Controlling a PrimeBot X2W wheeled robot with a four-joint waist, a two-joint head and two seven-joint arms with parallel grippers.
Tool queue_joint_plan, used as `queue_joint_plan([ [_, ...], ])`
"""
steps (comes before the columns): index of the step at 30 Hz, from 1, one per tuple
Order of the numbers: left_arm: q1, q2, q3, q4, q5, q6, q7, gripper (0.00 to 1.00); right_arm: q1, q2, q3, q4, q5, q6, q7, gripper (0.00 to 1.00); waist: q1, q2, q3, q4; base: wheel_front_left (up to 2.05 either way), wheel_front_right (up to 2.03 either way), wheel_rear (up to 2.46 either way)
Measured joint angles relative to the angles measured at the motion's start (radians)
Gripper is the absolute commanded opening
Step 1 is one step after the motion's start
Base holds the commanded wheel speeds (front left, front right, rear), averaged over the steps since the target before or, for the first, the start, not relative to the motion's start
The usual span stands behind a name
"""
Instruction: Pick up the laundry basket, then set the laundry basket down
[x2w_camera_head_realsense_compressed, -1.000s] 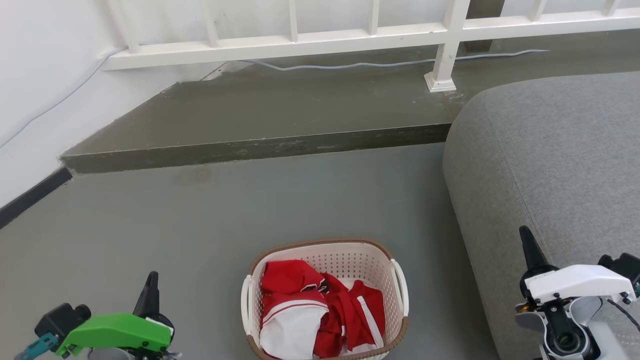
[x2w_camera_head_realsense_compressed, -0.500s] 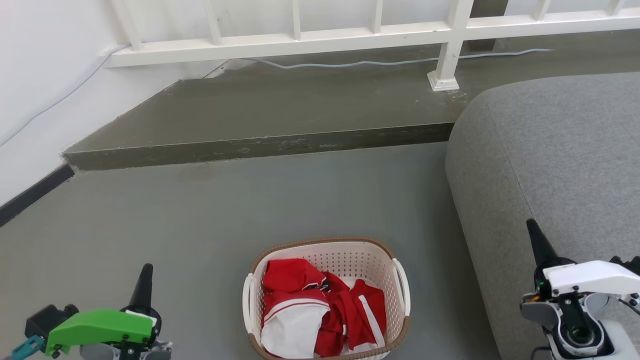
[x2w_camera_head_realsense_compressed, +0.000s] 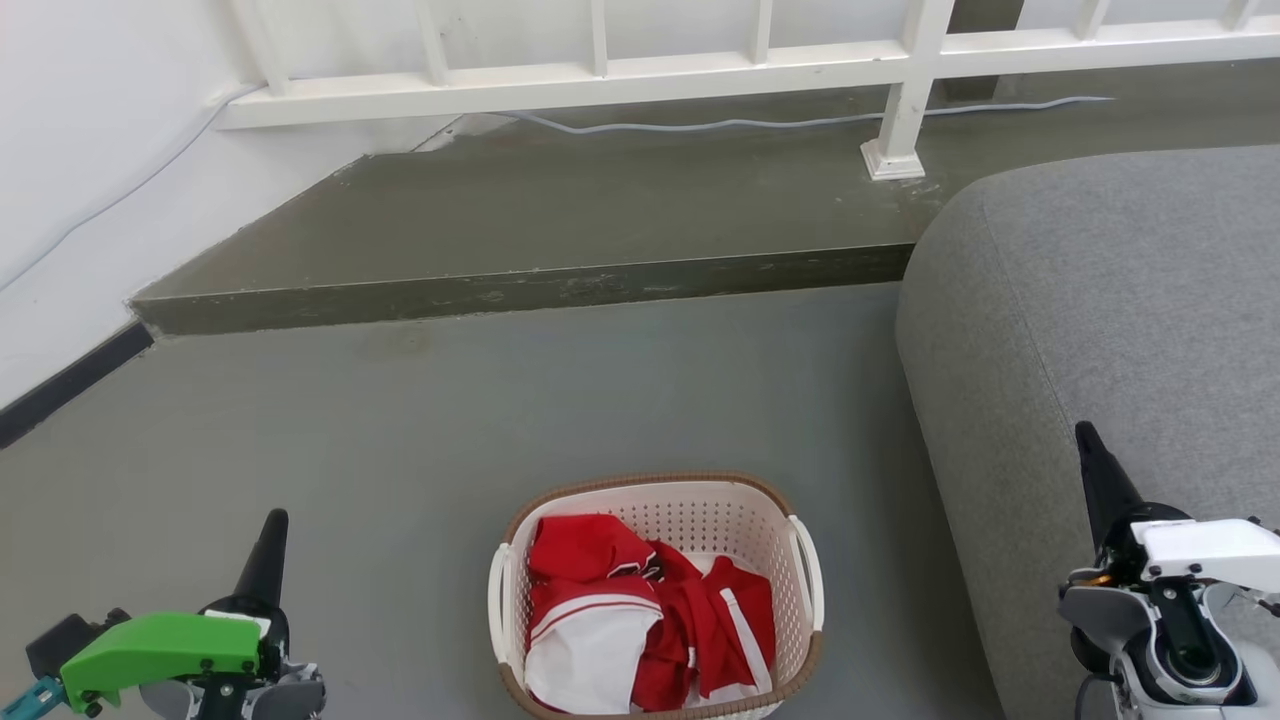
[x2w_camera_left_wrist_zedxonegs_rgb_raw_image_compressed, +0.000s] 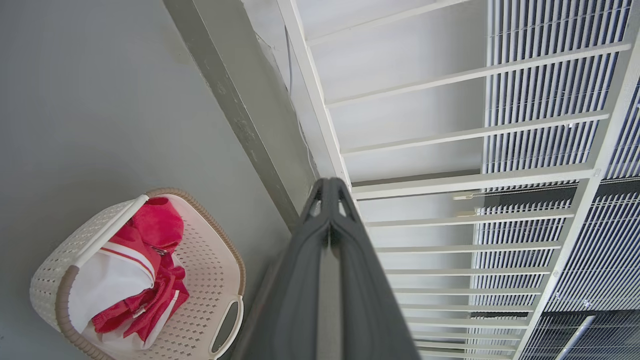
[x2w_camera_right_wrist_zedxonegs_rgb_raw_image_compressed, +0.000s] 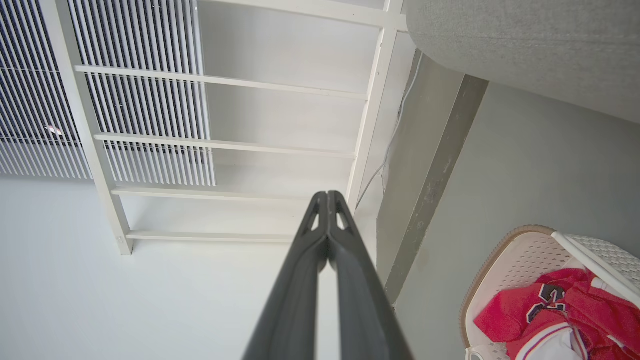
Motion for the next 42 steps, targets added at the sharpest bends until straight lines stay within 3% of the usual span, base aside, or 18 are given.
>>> queue_joint_plan([
  [13,-0.024,-0.003,0.039,0.001,-0.162,-0.032,0.041,0.0,-0.014,0.013,-0.049,-0.004,0.155,0.025,0.041,0.0,0.0,0.0,0.003,0.006,0.0,0.0,0.0],
  [42,-0.024,-0.005,0.041,0.001,-0.163,-0.032,0.044,0.0,-0.015,0.014,-0.051,-0.005,0.155,0.028,0.041,0.0,0.0,0.0,0.003,0.006,0.0,0.0,0.0],
])
